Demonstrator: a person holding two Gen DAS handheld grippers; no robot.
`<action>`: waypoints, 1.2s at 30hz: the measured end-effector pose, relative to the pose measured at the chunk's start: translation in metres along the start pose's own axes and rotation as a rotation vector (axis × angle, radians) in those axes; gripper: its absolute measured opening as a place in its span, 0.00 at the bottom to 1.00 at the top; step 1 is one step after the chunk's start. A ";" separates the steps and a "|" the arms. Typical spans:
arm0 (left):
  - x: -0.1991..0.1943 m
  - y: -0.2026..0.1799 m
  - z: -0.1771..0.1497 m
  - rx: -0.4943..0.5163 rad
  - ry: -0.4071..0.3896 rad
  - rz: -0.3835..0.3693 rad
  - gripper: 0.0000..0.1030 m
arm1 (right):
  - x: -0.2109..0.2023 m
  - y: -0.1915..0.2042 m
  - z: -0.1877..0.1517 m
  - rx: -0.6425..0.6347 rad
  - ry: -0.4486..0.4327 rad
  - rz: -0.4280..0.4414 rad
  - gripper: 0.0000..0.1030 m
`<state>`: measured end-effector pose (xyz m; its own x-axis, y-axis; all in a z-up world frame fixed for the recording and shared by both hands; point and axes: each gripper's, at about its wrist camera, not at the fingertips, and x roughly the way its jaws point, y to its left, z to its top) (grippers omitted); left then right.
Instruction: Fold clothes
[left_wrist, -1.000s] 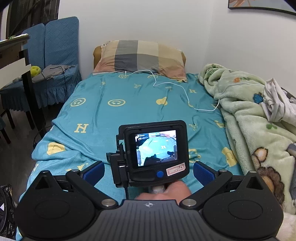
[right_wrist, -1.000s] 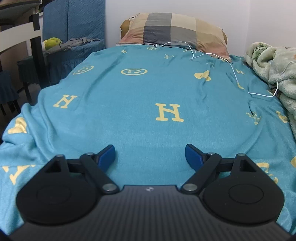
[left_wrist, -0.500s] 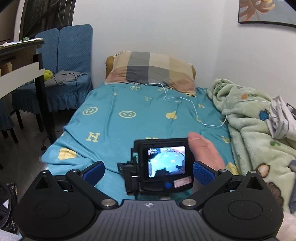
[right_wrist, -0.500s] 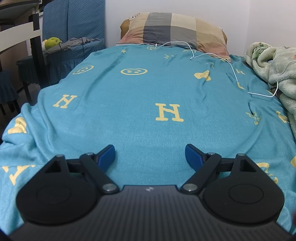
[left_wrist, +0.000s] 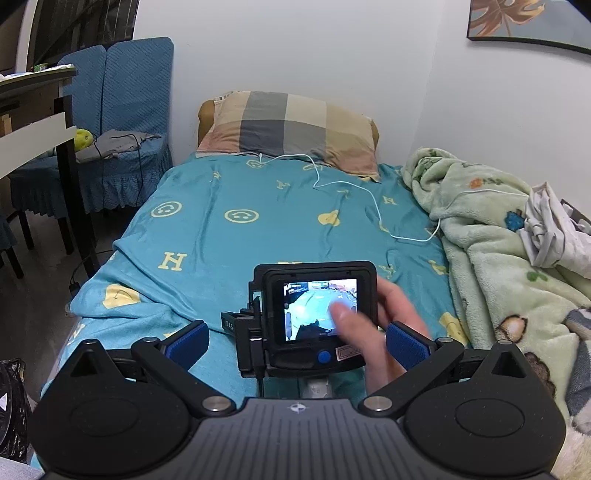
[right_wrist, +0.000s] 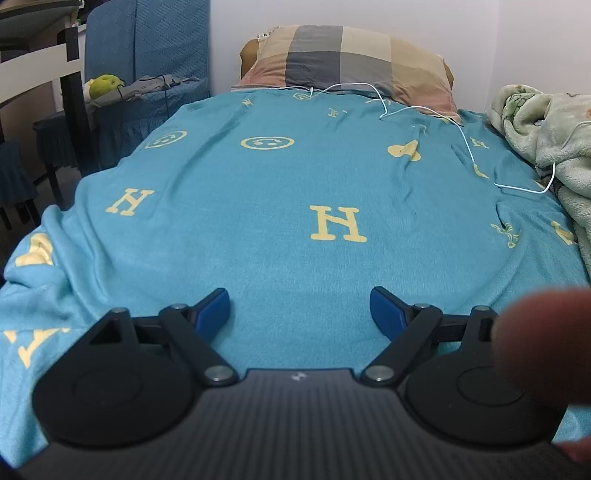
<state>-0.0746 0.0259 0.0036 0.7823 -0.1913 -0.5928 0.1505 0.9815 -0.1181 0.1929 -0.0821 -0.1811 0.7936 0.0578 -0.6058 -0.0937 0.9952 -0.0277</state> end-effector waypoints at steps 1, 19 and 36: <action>0.000 0.000 0.000 0.001 0.002 -0.002 1.00 | 0.000 0.000 0.000 0.001 0.000 0.001 0.82; 0.007 0.001 -0.003 0.011 0.009 -0.005 1.00 | 0.000 0.001 -0.001 0.002 0.001 0.002 0.82; 0.008 0.000 -0.005 0.021 0.021 -0.008 1.00 | 0.000 0.002 -0.001 -0.001 0.002 -0.001 0.82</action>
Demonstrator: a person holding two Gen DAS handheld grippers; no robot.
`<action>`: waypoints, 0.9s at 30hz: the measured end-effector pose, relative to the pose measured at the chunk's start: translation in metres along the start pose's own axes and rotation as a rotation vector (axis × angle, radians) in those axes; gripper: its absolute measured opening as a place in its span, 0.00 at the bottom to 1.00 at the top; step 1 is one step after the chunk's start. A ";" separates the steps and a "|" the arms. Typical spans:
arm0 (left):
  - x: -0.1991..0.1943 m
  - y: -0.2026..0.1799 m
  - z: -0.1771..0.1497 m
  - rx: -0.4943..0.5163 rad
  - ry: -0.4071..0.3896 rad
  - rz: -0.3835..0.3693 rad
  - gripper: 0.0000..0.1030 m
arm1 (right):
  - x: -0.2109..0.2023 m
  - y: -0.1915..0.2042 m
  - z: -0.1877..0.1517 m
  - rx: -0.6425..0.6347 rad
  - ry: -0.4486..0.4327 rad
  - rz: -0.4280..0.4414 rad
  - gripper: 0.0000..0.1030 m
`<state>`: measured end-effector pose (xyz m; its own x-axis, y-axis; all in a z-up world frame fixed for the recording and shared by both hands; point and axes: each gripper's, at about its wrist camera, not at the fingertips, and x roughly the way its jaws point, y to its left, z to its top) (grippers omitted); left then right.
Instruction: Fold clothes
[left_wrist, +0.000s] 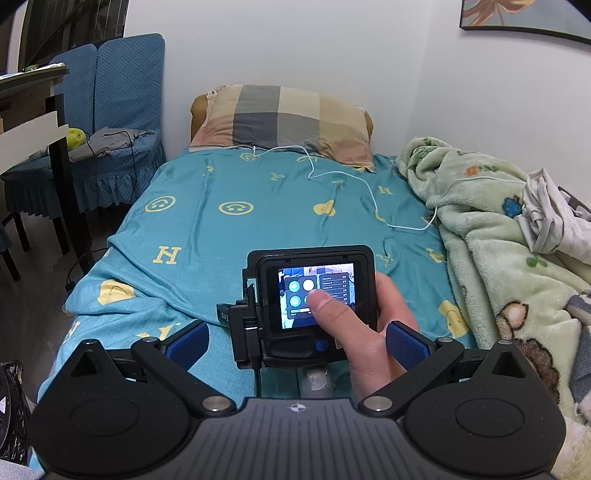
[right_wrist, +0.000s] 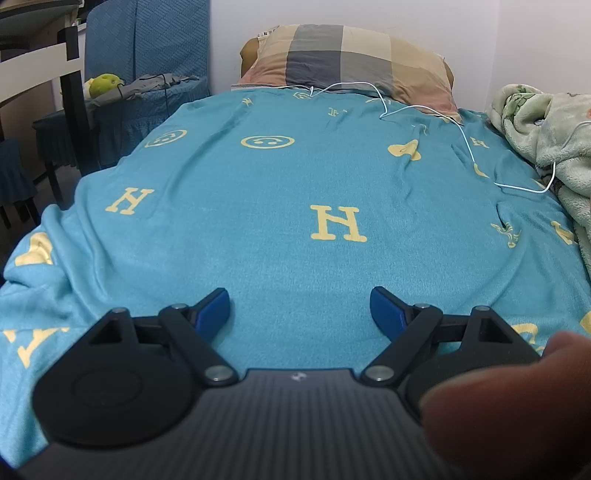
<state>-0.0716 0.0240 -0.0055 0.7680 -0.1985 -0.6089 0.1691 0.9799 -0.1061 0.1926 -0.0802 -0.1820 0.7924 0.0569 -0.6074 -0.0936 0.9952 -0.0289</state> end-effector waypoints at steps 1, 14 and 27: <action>0.000 0.000 0.000 0.000 0.000 0.000 1.00 | 0.000 0.000 0.000 0.000 0.000 0.000 0.82; 0.001 0.002 0.000 0.001 0.000 -0.006 1.00 | 0.000 0.000 -0.001 0.003 0.000 0.001 0.82; -0.001 0.001 0.001 0.004 -0.012 -0.004 1.00 | 0.000 -0.001 0.000 0.008 0.000 0.005 0.82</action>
<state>-0.0721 0.0253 -0.0043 0.7749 -0.2024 -0.5988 0.1744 0.9790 -0.1053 0.1924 -0.0810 -0.1822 0.7922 0.0623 -0.6071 -0.0928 0.9955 -0.0190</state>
